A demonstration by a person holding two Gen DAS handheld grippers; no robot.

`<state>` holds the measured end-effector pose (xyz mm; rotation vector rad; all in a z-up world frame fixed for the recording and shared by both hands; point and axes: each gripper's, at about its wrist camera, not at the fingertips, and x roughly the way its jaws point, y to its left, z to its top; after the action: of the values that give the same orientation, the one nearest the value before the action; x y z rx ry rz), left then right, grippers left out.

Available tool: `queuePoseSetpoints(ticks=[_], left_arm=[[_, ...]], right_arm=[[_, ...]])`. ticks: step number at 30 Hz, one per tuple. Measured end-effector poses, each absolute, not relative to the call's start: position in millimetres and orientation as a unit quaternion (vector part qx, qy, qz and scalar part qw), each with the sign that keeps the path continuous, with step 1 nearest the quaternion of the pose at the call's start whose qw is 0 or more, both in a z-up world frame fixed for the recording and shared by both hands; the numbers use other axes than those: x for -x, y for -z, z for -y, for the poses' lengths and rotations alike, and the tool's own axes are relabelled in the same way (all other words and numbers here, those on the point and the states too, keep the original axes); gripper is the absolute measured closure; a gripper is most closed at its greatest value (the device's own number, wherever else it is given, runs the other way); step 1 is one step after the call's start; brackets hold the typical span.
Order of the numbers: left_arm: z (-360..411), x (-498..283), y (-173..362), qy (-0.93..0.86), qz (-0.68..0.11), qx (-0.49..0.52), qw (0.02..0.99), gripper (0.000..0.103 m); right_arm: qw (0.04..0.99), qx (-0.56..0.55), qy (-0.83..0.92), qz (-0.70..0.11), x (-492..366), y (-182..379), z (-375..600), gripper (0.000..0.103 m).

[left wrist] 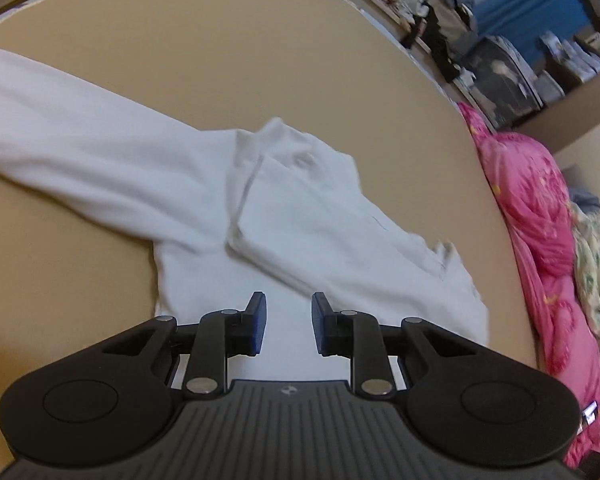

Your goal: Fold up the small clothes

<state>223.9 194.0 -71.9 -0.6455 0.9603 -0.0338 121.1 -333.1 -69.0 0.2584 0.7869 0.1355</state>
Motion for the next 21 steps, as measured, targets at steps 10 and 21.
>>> queuePoseSetpoints(ticks=[10,21], left_arm=[[-207.2,-261.0,119.0,-0.007,-0.444,0.361,0.820,0.063],[-209.5,-251.5,84.6,-0.057,-0.412,0.322,0.850,0.096]], right_arm=[[0.932,-0.111,-0.057,-0.340,-170.2,81.8,297.9,0.062],[0.927,-0.133,-0.021,-0.350,-202.5,103.8,309.9,0.062]])
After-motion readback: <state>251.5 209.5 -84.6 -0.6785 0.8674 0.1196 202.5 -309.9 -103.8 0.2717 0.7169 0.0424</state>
